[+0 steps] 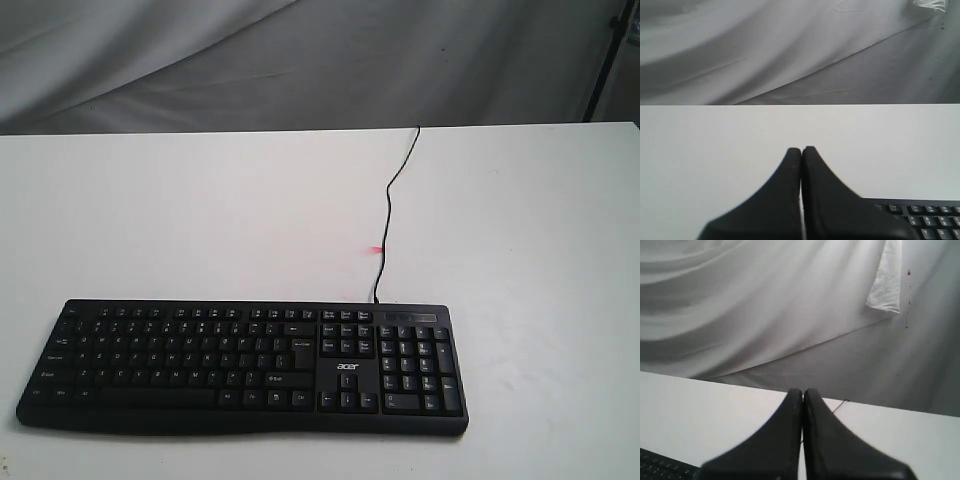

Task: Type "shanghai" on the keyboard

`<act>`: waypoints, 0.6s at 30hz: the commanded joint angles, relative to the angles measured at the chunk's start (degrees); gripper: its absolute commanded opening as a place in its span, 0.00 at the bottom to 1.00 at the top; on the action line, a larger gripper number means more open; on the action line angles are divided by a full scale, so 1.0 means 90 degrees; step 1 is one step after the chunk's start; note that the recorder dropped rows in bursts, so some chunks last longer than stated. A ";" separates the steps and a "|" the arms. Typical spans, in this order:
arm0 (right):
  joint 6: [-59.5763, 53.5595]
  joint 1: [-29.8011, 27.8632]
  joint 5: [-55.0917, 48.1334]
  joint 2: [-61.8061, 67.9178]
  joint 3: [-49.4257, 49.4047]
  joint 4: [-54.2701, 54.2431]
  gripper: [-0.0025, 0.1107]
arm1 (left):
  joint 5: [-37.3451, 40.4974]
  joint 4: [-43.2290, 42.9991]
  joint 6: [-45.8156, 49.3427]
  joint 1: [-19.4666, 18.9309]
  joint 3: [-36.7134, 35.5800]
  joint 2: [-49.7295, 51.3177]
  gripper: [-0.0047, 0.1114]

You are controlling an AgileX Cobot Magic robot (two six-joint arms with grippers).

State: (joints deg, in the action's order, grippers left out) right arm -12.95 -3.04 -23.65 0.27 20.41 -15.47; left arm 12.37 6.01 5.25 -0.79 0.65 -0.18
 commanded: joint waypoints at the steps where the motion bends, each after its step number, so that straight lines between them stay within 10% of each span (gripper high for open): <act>1: 0.1208 -0.0054 -0.0088 -0.0030 -0.0062 0.1004 0.02 | -0.0016 0.0025 -0.0008 0.0025 -0.0004 0.0020 0.05; 18: 0.1439 -0.0054 0.1632 -0.0030 -0.1641 0.1636 0.02 | -0.0016 0.0025 -0.0008 0.0025 -0.0004 0.0020 0.05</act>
State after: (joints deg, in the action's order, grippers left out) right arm 0.00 -3.36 -13.20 0.17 9.17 -1.43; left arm 12.37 6.01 5.25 -0.79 0.65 -0.18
